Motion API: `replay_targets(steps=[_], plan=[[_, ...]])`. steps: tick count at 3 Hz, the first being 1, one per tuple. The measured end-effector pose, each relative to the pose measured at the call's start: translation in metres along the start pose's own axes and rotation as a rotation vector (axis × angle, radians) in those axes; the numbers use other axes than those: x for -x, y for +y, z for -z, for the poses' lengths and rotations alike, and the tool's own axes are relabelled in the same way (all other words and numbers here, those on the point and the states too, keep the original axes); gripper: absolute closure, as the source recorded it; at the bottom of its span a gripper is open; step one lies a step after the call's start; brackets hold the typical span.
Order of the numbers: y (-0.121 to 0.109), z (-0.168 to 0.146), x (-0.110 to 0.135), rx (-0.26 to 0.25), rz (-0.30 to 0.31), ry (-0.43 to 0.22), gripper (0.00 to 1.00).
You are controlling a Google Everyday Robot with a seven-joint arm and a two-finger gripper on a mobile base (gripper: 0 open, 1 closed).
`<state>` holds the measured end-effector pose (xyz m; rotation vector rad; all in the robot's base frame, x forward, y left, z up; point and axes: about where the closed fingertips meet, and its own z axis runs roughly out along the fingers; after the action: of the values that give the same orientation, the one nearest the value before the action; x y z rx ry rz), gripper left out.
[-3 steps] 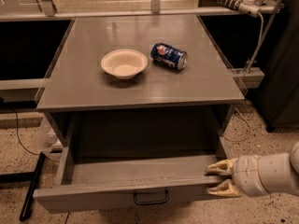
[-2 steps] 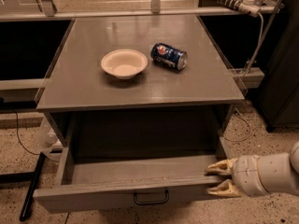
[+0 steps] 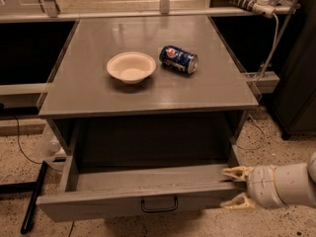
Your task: Open top drawer
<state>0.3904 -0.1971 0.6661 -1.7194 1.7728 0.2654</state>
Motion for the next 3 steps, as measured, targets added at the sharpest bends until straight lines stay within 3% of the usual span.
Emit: replay_targets(steps=[1,2,3], plan=[[0.013,-0.005,-0.005,0.033,-0.004,-0.031,0.0],[0.029,-0.005,-0.014,0.059,-0.027,-0.042,0.19],[0.027,0.0,-0.01,0.059,-0.027,-0.042,0.41]])
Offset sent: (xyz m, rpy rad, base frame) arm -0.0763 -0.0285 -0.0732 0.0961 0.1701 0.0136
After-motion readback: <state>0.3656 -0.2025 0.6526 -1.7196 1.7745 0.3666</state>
